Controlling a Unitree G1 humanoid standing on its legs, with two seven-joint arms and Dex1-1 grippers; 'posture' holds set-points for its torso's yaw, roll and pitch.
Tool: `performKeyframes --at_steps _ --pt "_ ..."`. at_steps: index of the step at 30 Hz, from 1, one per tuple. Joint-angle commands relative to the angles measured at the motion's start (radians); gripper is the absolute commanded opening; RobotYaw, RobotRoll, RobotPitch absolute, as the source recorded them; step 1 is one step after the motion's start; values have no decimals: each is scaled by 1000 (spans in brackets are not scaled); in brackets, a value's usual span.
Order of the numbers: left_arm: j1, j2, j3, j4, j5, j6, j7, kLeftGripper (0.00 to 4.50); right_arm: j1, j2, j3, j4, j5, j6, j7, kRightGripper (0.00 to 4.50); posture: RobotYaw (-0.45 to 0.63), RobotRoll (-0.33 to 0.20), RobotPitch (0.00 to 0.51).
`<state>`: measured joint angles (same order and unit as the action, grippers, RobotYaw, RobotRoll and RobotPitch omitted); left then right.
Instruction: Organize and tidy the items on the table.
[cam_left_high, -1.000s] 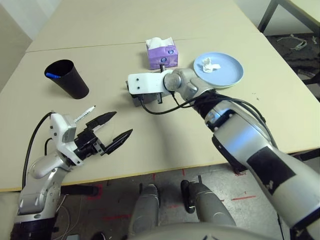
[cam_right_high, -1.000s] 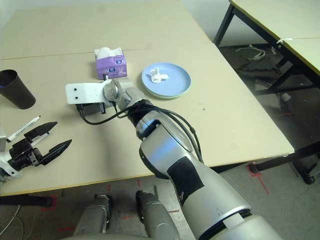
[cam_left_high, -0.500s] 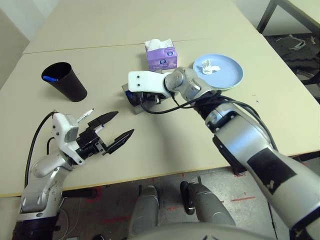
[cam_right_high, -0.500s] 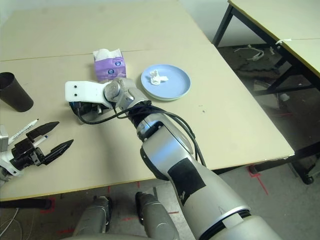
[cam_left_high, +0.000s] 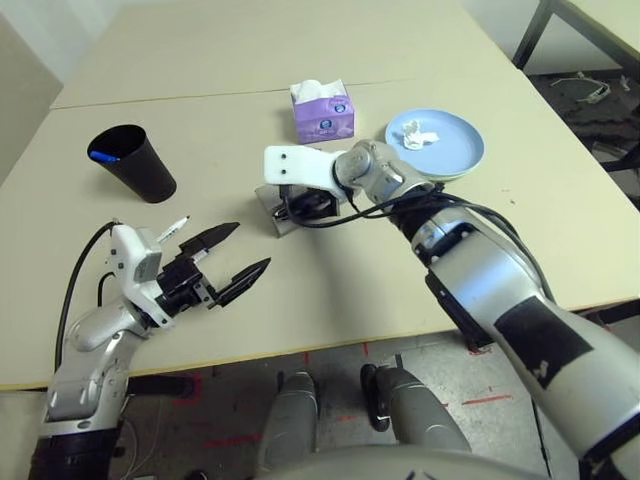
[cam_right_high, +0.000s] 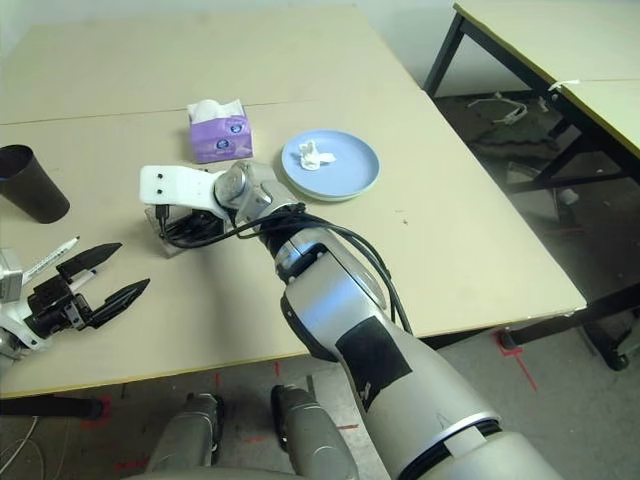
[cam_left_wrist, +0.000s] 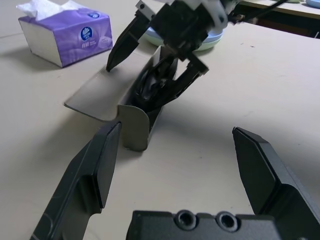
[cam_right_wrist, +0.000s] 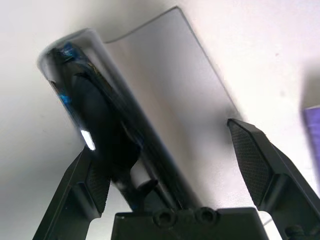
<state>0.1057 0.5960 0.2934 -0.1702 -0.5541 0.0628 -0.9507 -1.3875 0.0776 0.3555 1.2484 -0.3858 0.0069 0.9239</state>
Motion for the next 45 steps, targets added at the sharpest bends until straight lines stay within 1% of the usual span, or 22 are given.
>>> performKeyframes --at_steps 1,5,8,16,20,22,24,26,28,32,35,36,39,45 --pt "-2 -4 -17 19 13 -7 -10 4500 -44 3 -36 8 41 24 19 4486 -20 0 201" --pt "-14 -9 -25 28 15 -8 -13 4500 -87 -16 -78 20 69 40 -26 4486 -22 0 200" --pt "-17 -10 -27 30 15 -9 -14 4500 -109 -22 -98 23 82 46 -30 4486 -23 0 200" --pt "-24 -4 -24 47 17 -14 -17 4500 -185 -61 -157 -7 145 83 47 4486 -27 0 198" --pt "-34 4 -12 61 15 -17 -20 4500 -191 -140 -213 -59 209 134 105 4486 -27 0 197" --pt "-31 8 -7 64 12 -19 -23 4500 -173 -186 -251 -112 260 168 147 4486 -27 0 197" --pt "-29 11 -3 65 11 -20 -26 4500 -114 -248 -279 -211 313 203 219 4486 -40 0 197" --pt "-28 14 -1 68 9 -20 -29 4500 -31 -300 -292 -338 361 257 280 4486 -40 0 197" --pt "-28 19 -1 68 6 -17 -39 4500 92 -358 -303 -513 417 328 328 4486 -45 0 198" --pt "-30 34 4 67 -6 -8 -63 4500 325 -453 -338 -810 515 411 347 4486 -60 0 201" --pt "-28 53 6 66 -20 2 -102 4500 467 -475 -412 -963 632 453 333 4486 -64 0 200" --pt "-26 61 7 66 -25 5 -116 4500 510 -480 -436 -998 669 450 335 4486 -66 0 199" --pt "-25 91 10 76 -29 4 -160 4500 666 -566 -431 -1079 688 400 388 4486 -68 0 198" --pt "-33 120 29 101 -30 3 -189 4500 837 -655 -471 -1083 745 256 427 4486 -72 0 196"
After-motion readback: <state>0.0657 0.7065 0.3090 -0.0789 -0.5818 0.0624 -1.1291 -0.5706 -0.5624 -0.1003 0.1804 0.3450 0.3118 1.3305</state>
